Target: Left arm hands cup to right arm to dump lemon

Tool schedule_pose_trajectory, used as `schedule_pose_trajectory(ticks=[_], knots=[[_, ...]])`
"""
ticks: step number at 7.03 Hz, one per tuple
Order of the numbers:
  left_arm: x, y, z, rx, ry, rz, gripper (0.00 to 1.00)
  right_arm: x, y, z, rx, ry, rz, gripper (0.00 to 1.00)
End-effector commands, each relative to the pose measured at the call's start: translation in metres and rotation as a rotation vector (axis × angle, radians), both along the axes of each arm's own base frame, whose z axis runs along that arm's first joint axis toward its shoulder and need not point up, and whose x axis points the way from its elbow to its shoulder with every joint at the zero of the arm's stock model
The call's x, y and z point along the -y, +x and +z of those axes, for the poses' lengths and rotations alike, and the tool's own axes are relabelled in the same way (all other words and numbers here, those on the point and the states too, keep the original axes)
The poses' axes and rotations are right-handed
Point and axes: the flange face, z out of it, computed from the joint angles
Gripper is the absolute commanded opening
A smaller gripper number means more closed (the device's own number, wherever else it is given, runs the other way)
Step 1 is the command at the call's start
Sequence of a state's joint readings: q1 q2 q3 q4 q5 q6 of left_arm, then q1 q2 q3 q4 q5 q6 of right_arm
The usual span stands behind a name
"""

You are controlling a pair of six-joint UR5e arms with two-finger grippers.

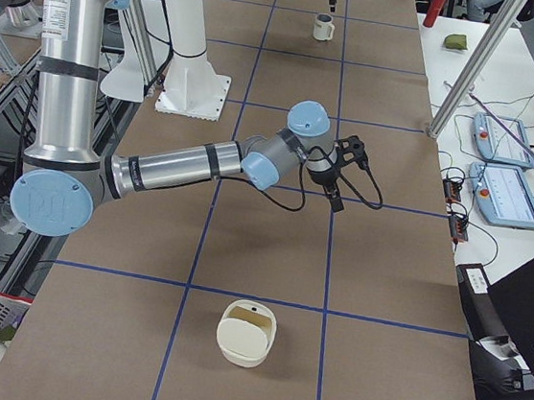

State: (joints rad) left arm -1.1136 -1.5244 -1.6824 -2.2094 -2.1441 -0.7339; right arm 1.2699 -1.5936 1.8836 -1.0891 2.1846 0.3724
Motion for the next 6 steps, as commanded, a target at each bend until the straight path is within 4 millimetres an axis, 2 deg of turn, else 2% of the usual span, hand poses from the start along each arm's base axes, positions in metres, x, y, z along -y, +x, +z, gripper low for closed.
schedule_pose_trajectory(ticks=[1,2,3,4,6], knots=[[-0.004,0.015,0.014,-0.004,0.013,0.022,0.99,0.001,-0.002,-0.001,-0.001,0.003,0.001,1.00],[-0.012,0.023,0.020,0.001,0.005,0.043,0.82,0.000,-0.002,-0.001,-0.002,0.002,0.002,1.00],[-0.015,0.029,0.019,-0.003,0.010,0.054,0.41,0.001,-0.003,-0.001,-0.001,0.003,-0.001,1.00],[-0.018,0.035,0.019,-0.003,0.013,0.069,0.15,0.000,-0.004,0.000,-0.002,0.000,-0.004,1.00],[-0.021,0.039,0.018,-0.008,0.026,0.083,0.00,0.000,-0.004,0.000,-0.001,0.000,-0.005,1.00]])
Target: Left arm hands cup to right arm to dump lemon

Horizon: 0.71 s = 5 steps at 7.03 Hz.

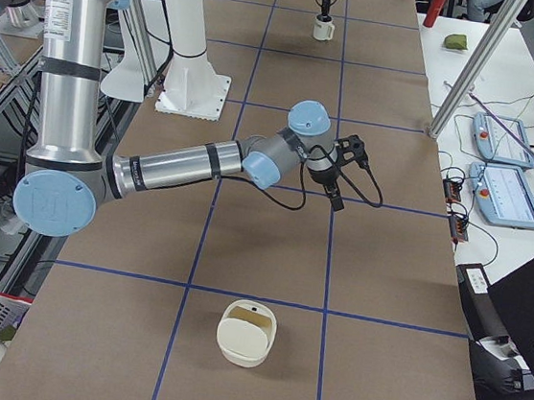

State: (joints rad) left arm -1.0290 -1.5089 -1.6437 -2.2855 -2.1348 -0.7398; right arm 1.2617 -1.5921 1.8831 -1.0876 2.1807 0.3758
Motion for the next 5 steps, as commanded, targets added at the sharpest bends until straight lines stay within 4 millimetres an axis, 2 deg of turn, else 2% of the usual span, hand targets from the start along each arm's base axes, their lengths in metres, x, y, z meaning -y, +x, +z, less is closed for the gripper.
schedule_pose_trajectory(ticks=[1,2,3,4,5], knots=[[-0.004,0.001,-0.005,-0.013,0.010,0.014,0.00,0.000,0.000,-0.001,0.000,0.006,-0.001,1.00],[-0.008,-0.003,-0.012,-0.024,0.014,0.016,0.00,0.000,0.000,-0.003,0.006,0.025,-0.001,1.00],[-0.008,-0.007,-0.030,-0.086,0.006,0.050,0.00,0.004,-0.001,-0.016,0.030,0.102,0.000,1.00],[0.007,-0.046,-0.043,-0.147,-0.009,0.011,0.00,0.016,-0.006,-0.037,0.057,0.202,-0.007,1.00],[0.025,-0.061,-0.065,-0.191,-0.015,-0.001,0.00,0.028,-0.013,-0.065,0.083,0.278,-0.013,1.00]])
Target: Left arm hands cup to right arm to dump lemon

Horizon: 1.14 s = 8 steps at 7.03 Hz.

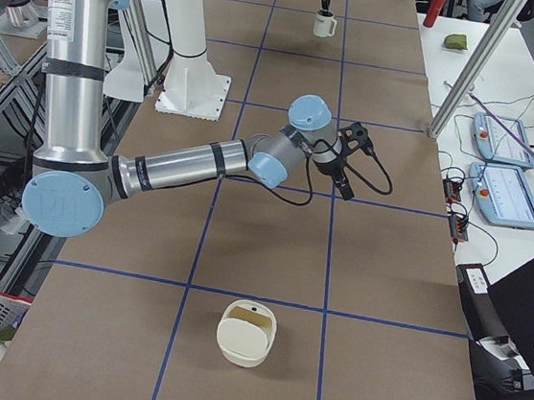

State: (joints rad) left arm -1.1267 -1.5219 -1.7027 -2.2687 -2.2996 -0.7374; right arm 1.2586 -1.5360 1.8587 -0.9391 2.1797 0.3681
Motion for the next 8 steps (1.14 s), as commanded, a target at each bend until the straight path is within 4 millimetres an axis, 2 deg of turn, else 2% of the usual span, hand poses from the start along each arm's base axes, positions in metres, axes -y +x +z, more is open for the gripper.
schedule_pose_trajectory(ticks=[1,2,3,4,5,7,8], knots=[[0.039,-0.025,-0.047,-0.066,-0.023,-0.037,0.00,0.019,-0.016,-0.052,0.054,0.133,-0.015,1.00],[0.056,-0.020,-0.068,-0.069,-0.051,-0.054,0.00,0.021,-0.037,-0.066,0.059,0.167,-0.042,0.99],[0.074,-0.017,-0.102,-0.127,-0.138,-0.143,0.00,0.026,-0.052,-0.087,0.053,0.245,-0.003,0.99],[0.088,-0.012,-0.138,-0.192,-0.236,-0.225,0.00,0.022,-0.073,-0.094,0.048,0.314,0.024,0.99],[0.100,-0.006,-0.174,-0.256,-0.320,-0.289,0.00,0.014,-0.116,-0.113,0.061,0.413,0.042,0.99],[0.116,0.002,-0.234,-0.349,-0.406,-0.351,0.00,-0.011,-0.225,-0.191,0.108,0.551,0.128,0.99],[0.121,0.010,-0.261,-0.387,-0.444,-0.365,0.00,-0.024,-0.255,-0.207,0.107,0.579,0.182,0.99]])
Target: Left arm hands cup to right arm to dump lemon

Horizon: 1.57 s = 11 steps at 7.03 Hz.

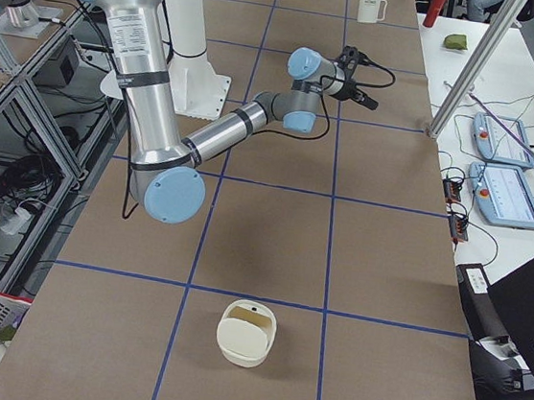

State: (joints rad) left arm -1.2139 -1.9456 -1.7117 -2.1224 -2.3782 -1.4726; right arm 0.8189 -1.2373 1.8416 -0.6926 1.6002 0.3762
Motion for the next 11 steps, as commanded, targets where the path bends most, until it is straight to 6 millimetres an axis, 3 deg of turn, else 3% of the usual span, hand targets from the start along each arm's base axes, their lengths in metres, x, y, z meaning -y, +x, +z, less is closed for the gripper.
schedule_pose_trajectory(ticks=[1,3,4,7,9,11], knots=[[0.006,0.022,-0.051,-0.077,-0.066,-0.026,0.00,-0.029,-0.063,-0.051,0.052,0.074,0.107,0.99],[0.002,0.084,-0.085,-0.092,-0.084,-0.058,0.00,-0.061,-0.134,-0.079,0.067,0.089,0.224,0.99],[-0.004,0.115,-0.101,-0.100,-0.090,-0.066,0.00,-0.074,-0.159,-0.087,0.012,0.128,0.268,0.98],[-0.024,0.177,-0.150,-0.109,-0.115,-0.067,0.00,-0.065,-0.206,-0.114,-0.068,0.183,0.250,0.98],[-0.035,0.190,-0.165,-0.127,-0.101,-0.041,0.00,-0.064,-0.214,-0.123,-0.110,0.224,0.247,0.98],[-0.042,0.198,-0.166,-0.129,-0.100,-0.023,0.00,-0.065,-0.214,-0.122,-0.115,0.222,0.269,0.97]])
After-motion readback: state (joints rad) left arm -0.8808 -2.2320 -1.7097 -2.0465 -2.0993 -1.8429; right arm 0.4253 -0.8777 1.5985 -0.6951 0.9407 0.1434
